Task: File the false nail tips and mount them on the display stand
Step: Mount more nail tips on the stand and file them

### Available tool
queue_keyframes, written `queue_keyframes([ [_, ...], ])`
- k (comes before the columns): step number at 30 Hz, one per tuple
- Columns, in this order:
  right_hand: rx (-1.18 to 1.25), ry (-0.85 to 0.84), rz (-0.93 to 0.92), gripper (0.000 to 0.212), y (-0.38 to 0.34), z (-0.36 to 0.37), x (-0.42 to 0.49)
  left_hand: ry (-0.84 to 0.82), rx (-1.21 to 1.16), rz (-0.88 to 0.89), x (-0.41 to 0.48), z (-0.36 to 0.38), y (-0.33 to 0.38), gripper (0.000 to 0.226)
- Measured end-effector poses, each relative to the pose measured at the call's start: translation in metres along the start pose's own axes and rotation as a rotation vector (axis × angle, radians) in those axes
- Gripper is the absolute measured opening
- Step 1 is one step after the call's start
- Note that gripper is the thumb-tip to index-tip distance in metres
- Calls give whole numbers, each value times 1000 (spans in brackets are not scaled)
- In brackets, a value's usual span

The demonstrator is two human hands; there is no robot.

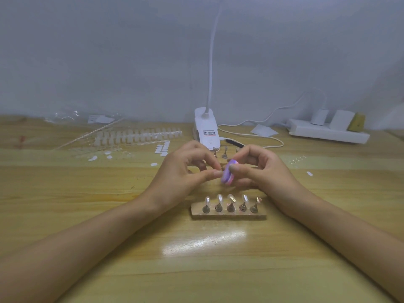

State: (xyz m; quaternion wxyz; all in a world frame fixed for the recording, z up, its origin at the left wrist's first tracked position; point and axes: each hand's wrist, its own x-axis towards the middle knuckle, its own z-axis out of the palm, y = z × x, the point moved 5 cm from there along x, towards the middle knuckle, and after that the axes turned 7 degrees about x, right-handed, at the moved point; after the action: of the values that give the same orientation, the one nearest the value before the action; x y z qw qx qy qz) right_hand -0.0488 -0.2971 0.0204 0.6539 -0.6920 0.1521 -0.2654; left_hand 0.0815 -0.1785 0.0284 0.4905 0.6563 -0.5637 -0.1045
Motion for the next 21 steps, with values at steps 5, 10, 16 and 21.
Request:
queue_keyframes([
  [5,-58,-72,16,24,0,4,-1,23,-10,-23,0,-1,-2,8],
  [10,12,18,1,25,0,-3,1,31,-14,-31,0,-2,-2,8],
  [16,27,50,-2,25,1,-4,1,25,-24,-33,0,-1,-2,7],
  [21,25,22,9,25,1,-2,1,11,-9,-6,0,0,-1,7],
])
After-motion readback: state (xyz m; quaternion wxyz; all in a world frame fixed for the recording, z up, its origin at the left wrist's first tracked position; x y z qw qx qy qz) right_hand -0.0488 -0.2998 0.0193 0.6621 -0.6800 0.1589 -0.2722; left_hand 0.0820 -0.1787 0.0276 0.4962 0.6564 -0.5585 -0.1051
